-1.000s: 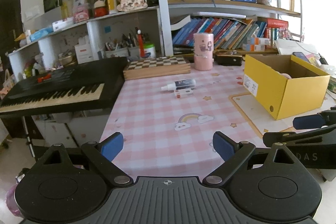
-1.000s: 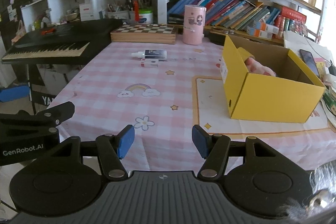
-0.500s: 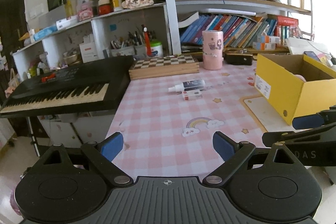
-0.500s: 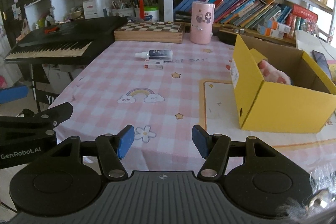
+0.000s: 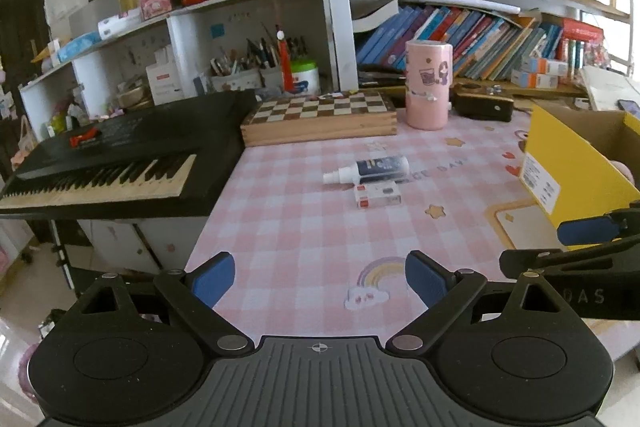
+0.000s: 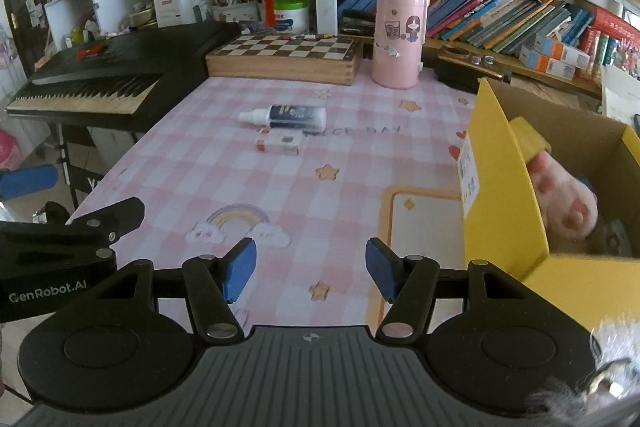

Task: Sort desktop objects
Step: 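Move both open grippers away from the box toward the spray bottle and small box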

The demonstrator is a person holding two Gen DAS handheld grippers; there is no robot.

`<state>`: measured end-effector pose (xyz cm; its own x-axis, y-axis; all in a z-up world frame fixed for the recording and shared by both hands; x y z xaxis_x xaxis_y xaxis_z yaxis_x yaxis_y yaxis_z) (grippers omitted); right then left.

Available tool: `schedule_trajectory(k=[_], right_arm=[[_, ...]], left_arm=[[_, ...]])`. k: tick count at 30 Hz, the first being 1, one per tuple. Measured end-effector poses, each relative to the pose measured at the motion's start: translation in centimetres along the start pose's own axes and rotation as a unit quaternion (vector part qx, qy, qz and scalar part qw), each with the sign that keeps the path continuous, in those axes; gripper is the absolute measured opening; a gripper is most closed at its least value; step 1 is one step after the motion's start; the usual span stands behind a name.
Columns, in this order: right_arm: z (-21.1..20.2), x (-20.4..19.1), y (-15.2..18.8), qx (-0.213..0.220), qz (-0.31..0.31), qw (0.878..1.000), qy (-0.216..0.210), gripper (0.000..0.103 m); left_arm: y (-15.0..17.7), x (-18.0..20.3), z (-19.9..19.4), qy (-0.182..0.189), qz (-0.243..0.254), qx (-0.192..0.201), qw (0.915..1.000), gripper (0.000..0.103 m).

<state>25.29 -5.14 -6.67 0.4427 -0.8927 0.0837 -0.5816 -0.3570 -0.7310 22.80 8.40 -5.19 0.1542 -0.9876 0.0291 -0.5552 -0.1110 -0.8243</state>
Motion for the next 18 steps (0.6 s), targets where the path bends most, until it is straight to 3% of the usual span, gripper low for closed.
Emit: schedule_trajectory(k=[11, 18], right_arm=[[4.3, 4.3, -4.0, 0.01, 0.012, 1.0, 0.001, 0.058], [7.4, 5.7, -7.1, 0.013, 0.017, 1.0, -0.019, 0.058]], left_arm=[[-2.0, 1.8, 5.0, -0.015, -0.007, -0.023, 0.9996, 0.094], [-3.1, 3.0, 8.9, -0.03, -0.013, -0.021, 0.9993, 0.094]])
Point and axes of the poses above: each gripper's, at about its wrist camera, not at the fingertips, and z roughly the way its jaws point, x to its right, y to its underside, the point moved 9 cm from there along z, roughly the way its jaws point, and after that the axes turned 11 degrees about -z, right-handed, at the moved point
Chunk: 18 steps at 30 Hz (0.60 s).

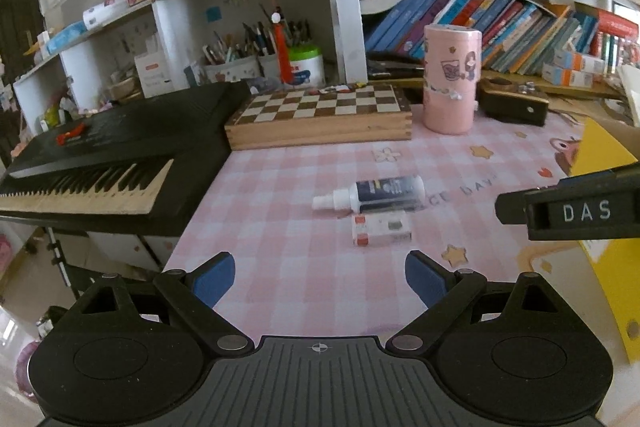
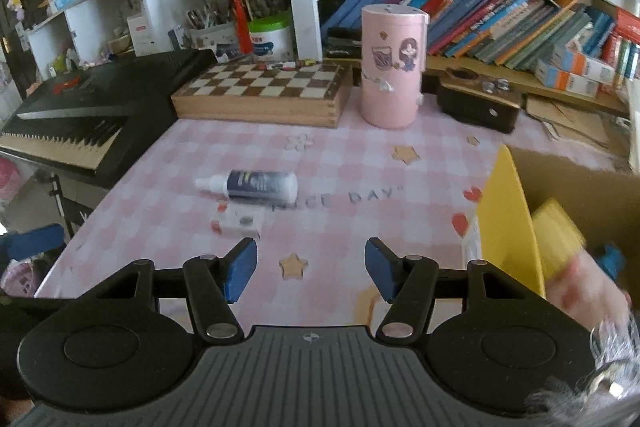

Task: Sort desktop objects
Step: 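Move both open grippers away from the box toward the spray bottle and small box, then grasp the small white box with the left gripper while the right gripper grasps the spray bottle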

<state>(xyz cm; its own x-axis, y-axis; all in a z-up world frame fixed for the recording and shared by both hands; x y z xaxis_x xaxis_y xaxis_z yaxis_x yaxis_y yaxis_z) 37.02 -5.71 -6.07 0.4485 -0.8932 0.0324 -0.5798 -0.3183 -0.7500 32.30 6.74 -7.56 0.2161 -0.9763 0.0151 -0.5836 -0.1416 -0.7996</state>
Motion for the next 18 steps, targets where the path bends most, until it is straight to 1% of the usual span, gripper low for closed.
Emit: schedule_trajectory(k=[5, 8, 11, 14, 17, 18], right_arm=[[2.6, -0.2, -1.9, -0.009, -0.015, 0.999, -0.031, 0.058], [3.9, -0.1, -2.7, -0.015, -0.028, 0.999, -0.042, 0.059], [5.1, 0.4, -3.1, -0.026, -0.025, 0.998, -0.05, 0.059], [6.3, 0.9, -3.3, -0.038, -0.029, 0.997, -0.053, 0.059], [7.3, 1.2, -3.6, -0.046, -0.047, 0.996, -0.056, 0.062], [7.6, 1.2, -3.6, -0.049, -0.053, 0.996, -0.056, 0.065]], left_arm=[[-0.8, 1.5, 3.3, 0.002, -0.012, -0.009, 0.9999, 0.093], [-0.8, 2.9, 5.3, 0.007, 0.001, -0.019, 0.9998, 0.093], [-0.4, 4.1, 7.2, 0.01, 0.016, -0.031, 0.9993, 0.093], [-0.2, 4.7, 8.7, 0.008, 0.016, -0.039, 0.9991, 0.092], [-0.4, 4.7, 9.7, 0.008, 0.003, -0.037, 0.9993, 0.089], [-0.4, 4.7, 10.0, 0.008, -0.001, -0.04, 0.9992, 0.088]])
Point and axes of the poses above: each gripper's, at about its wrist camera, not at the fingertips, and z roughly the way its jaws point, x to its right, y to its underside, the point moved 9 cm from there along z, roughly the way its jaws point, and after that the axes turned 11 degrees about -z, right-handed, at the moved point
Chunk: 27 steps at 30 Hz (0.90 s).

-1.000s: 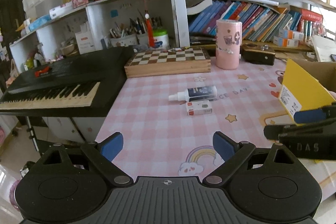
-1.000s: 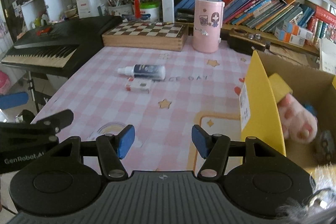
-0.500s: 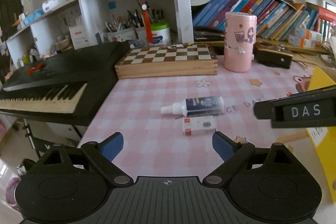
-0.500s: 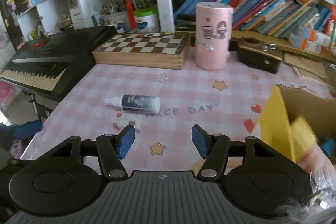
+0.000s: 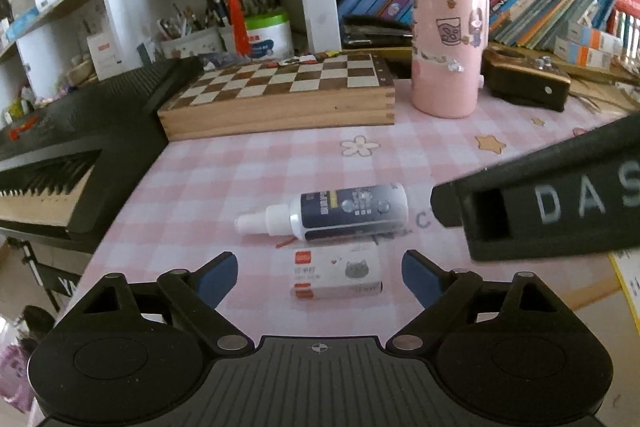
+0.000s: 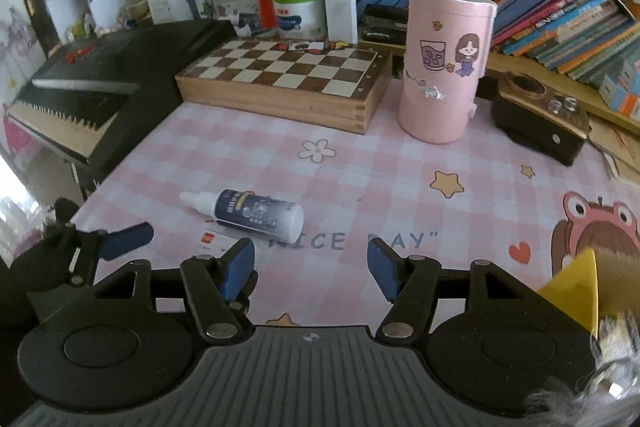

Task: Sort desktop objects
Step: 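Grasp the small white box with the left gripper while the right gripper grasps the spray bottle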

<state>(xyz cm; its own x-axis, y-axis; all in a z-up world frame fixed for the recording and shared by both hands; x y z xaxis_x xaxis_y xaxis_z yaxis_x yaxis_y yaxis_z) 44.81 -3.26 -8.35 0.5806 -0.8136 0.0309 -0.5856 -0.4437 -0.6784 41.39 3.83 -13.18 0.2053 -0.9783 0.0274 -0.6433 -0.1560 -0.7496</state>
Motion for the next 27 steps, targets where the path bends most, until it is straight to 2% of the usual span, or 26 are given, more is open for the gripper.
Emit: schedule_trajectory(k=[3, 7, 9, 10, 13, 17, 21, 24, 27], right_arm=[[0.8, 0.1, -0.2, -0.007, -0.023, 1.0, -0.002, 0.067], [1.9, -0.1, -0.8, -0.012, -0.055, 0.998, -0.009, 0.067], [2.5, -0.3, -1.2, -0.013, -0.072, 0.997, -0.013, 0.067], [2.8, -0.5, -1.4, -0.012, -0.082, 0.996, -0.018, 0.067], [3.8, -1.0, -2.0, -0.015, -0.116, 0.993, -0.033, 0.068], [5.7, -1.7, -2.6, -0.029, -0.161, 0.985, -0.06, 0.068], [7.8, -3.1, -2.5, -0.049, -0.224, 0.969, -0.094, 0.066], [8.9, -4.5, -2.7, -0.05, -0.266, 0.955, -0.124, 0.059], [10.1, -5.6, -3.1, -0.056, -0.285, 0.945, -0.153, 0.047]], left_arm=[[0.2, -0.1, 1.1, 0.0, -0.015, -0.014, 0.9998, 0.081], [0.5, 0.0, 2.3, 0.005, -0.03, -0.034, 0.999, 0.066], [0.3, -0.1, 2.6, 0.009, -0.037, -0.032, 0.9987, 0.061], [0.2, 0.0, 2.7, 0.018, -0.039, -0.033, 0.9985, 0.053], [0.3, -0.1, 2.5, 0.023, -0.036, -0.039, 0.9983, 0.052], [0.5, -1.5, 1.1, 0.005, -0.042, -0.041, 0.9983, 0.052], [0.6, -3.7, -1.3, -0.004, -0.069, -0.036, 0.997, 0.052], [0.8, -5.2, -2.9, -0.011, -0.09, -0.034, 0.9953, 0.052], [1.0, -6.5, -4.4, -0.018, -0.11, -0.032, 0.9932, 0.052]])
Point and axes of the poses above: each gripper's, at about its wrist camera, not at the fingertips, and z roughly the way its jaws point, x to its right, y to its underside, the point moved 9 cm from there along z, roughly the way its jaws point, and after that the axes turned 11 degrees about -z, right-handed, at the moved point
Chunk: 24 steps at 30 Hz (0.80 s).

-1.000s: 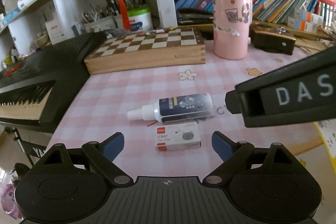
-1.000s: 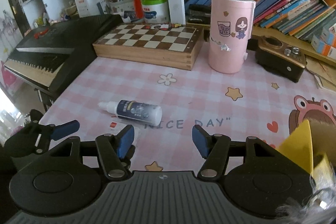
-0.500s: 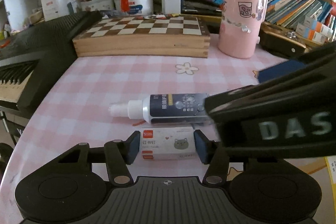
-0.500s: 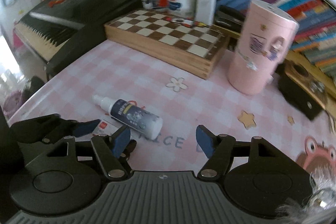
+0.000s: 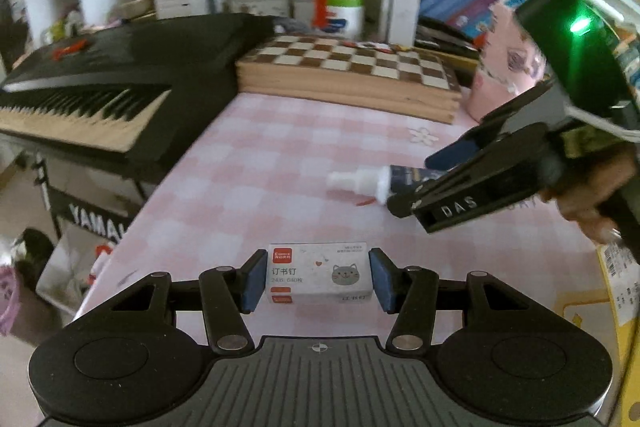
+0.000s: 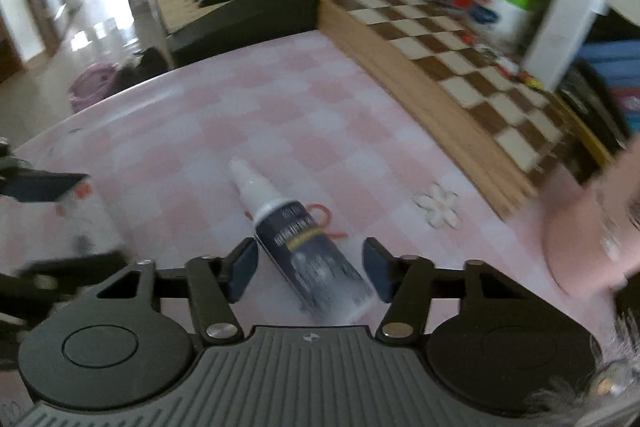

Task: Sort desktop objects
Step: 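Grasp the small white box with the left gripper while the right gripper grasps the spray bottle, then lift and carry the small box and spray bottle in both grippers to the yellow box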

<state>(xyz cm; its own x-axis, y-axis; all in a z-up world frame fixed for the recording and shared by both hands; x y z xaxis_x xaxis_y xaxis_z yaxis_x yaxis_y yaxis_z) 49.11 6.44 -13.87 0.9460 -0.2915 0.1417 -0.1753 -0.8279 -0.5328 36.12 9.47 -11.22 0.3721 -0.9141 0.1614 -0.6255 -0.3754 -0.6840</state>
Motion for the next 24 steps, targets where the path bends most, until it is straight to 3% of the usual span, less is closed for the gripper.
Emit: schedule_trajectory(k=[4, 12, 18, 24], right_arm=[[1.1, 0.3, -0.3, -0.01, 0.022, 1.0, -0.019, 0.034], [0.2, 0.5, 0.1, 0.002, 0.154, 0.988, 0.013, 0.03], [-4.7, -0.5, 0.4, 0.047, 0.194, 0.978, 0.066, 0.03], [-10.0, -3.4, 1.1, 0.071, 0.214, 0.969, 0.1, 0.03]], left_arm=[[0.0, -1.2, -1.7, -0.001, -0.024, 0.004, 0.9997, 0.052], [-0.5, -2.0, -3.3, 0.004, -0.04, 0.021, 0.999, 0.052], [-1.9, -2.5, -5.5, 0.029, -0.044, 0.058, 0.9969, 0.052], [-1.4, -2.8, -7.6, 0.045, -0.003, 0.065, 0.9969, 0.052]])
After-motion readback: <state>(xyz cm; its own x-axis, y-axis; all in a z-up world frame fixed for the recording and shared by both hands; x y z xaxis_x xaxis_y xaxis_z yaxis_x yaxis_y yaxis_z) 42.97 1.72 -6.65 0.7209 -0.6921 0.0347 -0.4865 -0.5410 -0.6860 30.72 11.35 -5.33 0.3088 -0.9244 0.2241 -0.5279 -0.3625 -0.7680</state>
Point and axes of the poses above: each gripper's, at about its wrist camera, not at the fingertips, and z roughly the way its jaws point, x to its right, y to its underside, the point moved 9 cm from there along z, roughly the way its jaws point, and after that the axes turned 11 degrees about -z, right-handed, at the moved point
